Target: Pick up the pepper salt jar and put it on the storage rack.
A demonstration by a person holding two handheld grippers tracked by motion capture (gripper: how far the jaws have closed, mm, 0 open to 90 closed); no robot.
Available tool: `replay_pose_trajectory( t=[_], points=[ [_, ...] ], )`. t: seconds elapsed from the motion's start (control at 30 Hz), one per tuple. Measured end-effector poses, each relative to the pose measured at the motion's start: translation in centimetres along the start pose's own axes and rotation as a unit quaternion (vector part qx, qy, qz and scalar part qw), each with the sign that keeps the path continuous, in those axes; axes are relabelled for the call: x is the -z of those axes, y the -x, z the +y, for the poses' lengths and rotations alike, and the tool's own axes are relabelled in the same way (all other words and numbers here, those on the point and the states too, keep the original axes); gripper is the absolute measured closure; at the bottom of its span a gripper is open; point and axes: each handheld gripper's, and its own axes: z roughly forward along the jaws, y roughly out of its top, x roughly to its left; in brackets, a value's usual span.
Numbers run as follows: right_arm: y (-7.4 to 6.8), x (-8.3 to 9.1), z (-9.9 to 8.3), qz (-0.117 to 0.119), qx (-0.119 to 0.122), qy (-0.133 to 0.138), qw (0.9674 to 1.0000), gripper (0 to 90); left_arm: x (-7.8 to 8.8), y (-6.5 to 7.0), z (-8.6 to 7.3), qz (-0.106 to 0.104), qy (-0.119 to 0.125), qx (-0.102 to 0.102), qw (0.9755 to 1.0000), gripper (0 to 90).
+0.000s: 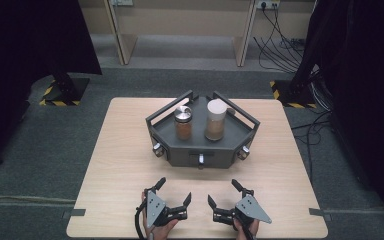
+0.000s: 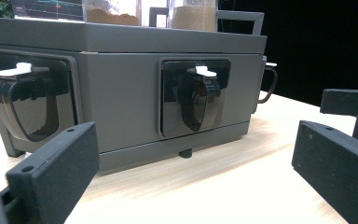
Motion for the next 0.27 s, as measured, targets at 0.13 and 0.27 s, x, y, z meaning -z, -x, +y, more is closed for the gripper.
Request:
replay_pose_trajectory(
  t=[0.13,0.27],
  points=[
    [0.00,0.01,-0.02,-0.001,0.001,0.001,1.0000,1.8,-0.01,0.00,0.01,0.000,0.000,0.000,1.0000,0.3],
    [0.00,0.02,-0.03,-0.001,0.000,0.002,1.0000,1.8,0.00,0.00,0.01,0.000,0.000,0.001,1.0000,0.3]
  ],
)
